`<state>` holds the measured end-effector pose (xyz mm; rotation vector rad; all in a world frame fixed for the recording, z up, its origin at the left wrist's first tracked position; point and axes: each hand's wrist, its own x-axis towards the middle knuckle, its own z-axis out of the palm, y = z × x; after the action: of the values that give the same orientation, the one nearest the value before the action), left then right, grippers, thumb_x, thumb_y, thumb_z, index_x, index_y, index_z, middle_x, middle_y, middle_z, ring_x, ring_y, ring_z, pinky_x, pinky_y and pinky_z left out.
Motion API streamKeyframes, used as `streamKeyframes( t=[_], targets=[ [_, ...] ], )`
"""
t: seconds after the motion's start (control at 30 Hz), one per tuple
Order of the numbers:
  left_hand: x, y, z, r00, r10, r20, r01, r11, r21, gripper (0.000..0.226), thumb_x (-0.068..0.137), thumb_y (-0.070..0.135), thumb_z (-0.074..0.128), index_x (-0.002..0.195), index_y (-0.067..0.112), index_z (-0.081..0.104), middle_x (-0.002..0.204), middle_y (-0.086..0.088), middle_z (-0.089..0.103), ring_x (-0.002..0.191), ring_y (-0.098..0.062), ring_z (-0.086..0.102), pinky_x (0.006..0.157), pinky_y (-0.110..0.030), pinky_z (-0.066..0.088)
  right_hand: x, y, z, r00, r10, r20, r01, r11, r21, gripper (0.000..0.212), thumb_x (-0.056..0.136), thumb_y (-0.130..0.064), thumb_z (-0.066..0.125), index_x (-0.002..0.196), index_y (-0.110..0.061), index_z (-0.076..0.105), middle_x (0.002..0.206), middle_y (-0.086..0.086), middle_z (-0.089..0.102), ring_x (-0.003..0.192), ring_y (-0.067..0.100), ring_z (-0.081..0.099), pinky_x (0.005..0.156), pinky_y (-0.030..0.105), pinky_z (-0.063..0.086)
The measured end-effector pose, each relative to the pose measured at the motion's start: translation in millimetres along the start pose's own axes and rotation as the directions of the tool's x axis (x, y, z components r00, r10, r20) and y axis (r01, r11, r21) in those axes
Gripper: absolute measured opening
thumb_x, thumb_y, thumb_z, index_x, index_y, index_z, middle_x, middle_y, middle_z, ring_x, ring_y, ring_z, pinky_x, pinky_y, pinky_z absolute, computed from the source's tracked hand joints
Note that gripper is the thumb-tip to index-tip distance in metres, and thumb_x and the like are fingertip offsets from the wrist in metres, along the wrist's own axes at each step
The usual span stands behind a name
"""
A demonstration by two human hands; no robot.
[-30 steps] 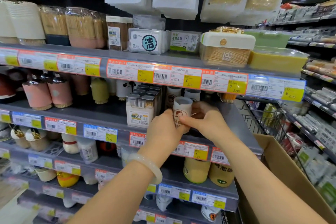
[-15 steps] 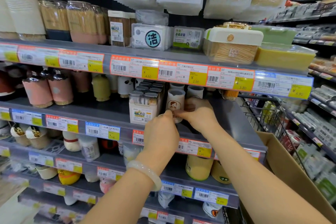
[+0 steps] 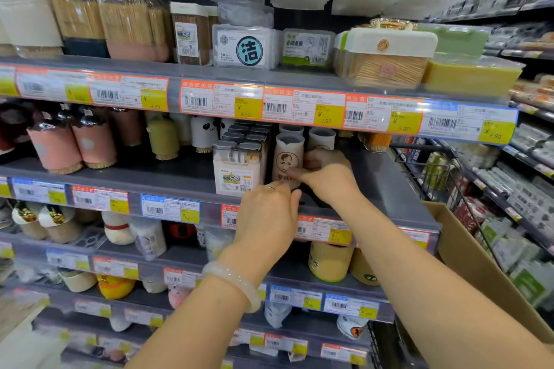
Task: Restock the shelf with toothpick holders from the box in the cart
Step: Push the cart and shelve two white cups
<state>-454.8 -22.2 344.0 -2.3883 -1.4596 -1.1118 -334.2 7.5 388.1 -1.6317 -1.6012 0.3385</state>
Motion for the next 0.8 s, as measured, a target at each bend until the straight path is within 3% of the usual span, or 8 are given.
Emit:
streamKeyframes(
  t=[0.1,0.17,0.3,0.47,0.53,0.6,0.7,0.8],
  targets=[
    [-5,-2,-4,0.994,0.047,0.104,-0.055,0.996,0.073,0.054,0.087,0.046,0.032,0.073,0.009,0.068,0.070,-0.005,0.066,0.065,-0.028,0.061,0.058,-0.034,0.043,-8,1,-1,0.998,-0.033,-0.055,0.032,0.999,-0.016,0.031,0.077,-0.023,0.076,0.101,-0.005,0.069,0.103,0.009,0.070,0.097,0.021,0.064,0.084,0.028,0.049],
    [-8,1,-10,0.977,0.043,0.208,-0.071,0.989,0.126,0.053,0.086,0.054,0.041,0.094,0.010,0.069,0.090,-0.005,0.068,0.086,-0.027,0.061,0.074,-0.036,0.045,-15,4,-6,0.994,-0.058,-0.094,0.058,0.998,-0.004,0.032,0.078,-0.020,0.075,0.105,-0.004,0.068,0.104,0.010,0.069,0.098,0.022,0.063,0.085,0.030,0.050],
    [-8,3,-16,0.952,0.027,0.303,-0.093,0.975,0.203,0.052,0.088,0.051,0.052,0.127,0.016,0.050,0.127,-0.001,0.054,0.118,-0.021,0.044,0.097,-0.030,0.029,-36,10,-19,0.994,-0.073,-0.075,0.066,0.993,-0.099,0.036,0.086,-0.024,0.067,0.118,-0.007,0.063,0.116,0.007,0.065,0.108,0.020,0.058,0.089,0.024,0.044],
    [-17,19,-9,0.989,0.098,0.111,-0.103,0.994,0.039,0.041,0.072,0.028,0.073,0.105,0.005,0.066,0.104,-0.012,0.068,0.097,-0.033,0.062,0.086,-0.037,0.046,-84,27,-33,0.925,-0.325,-0.195,0.283,0.935,-0.214,0.022,0.083,-0.016,0.066,0.101,-0.005,0.069,0.100,0.008,0.066,0.095,0.022,0.061,0.084,0.014,0.038],
    [-28,33,1,0.983,0.167,-0.076,-0.173,0.981,-0.084,0.034,0.071,0.025,0.064,0.098,0.004,0.068,0.097,-0.012,0.069,0.090,-0.030,0.063,0.080,-0.036,0.047,-107,42,-39,0.887,-0.391,-0.247,0.336,0.912,-0.236,0.018,0.082,-0.017,0.063,0.094,-0.005,0.068,0.094,0.007,0.066,0.089,0.018,0.059,0.083,0.011,0.037],
    [-42,52,10,0.965,0.231,-0.125,-0.251,0.951,-0.179,0.030,0.076,0.024,0.053,0.096,0.006,0.066,0.096,-0.010,0.068,0.089,-0.026,0.056,0.078,-0.035,0.041,-128,60,-46,0.867,-0.421,-0.266,0.355,0.897,-0.264,0.014,0.082,-0.013,0.063,0.091,-0.005,0.068,0.091,0.005,0.065,0.088,0.015,0.055,0.083,0.015,0.039],
    [-70,79,34,0.932,0.360,0.048,-0.343,0.915,-0.215,0.021,0.068,0.021,0.061,0.087,0.012,0.066,0.087,-0.004,0.066,0.080,-0.024,0.058,0.071,-0.031,0.041,-155,99,-55,0.893,-0.398,-0.213,0.316,0.888,-0.333,0.016,0.072,-0.006,0.067,0.088,-0.007,0.069,0.087,0.005,0.066,0.086,0.016,0.054,0.081,0.022,0.043],
    [-101,109,63,0.820,0.361,0.444,-0.326,0.932,-0.157,0.049,0.036,0.031,0.086,0.080,0.019,0.067,0.081,0.001,0.065,0.075,-0.020,0.062,0.063,-0.024,0.049,-183,150,-61,0.977,-0.215,-0.017,0.189,0.890,-0.415,0.022,0.067,-0.009,0.069,0.088,-0.011,0.067,0.084,0.006,0.064,0.080,0.025,0.059,0.069,0.032,0.050]
  ],
)
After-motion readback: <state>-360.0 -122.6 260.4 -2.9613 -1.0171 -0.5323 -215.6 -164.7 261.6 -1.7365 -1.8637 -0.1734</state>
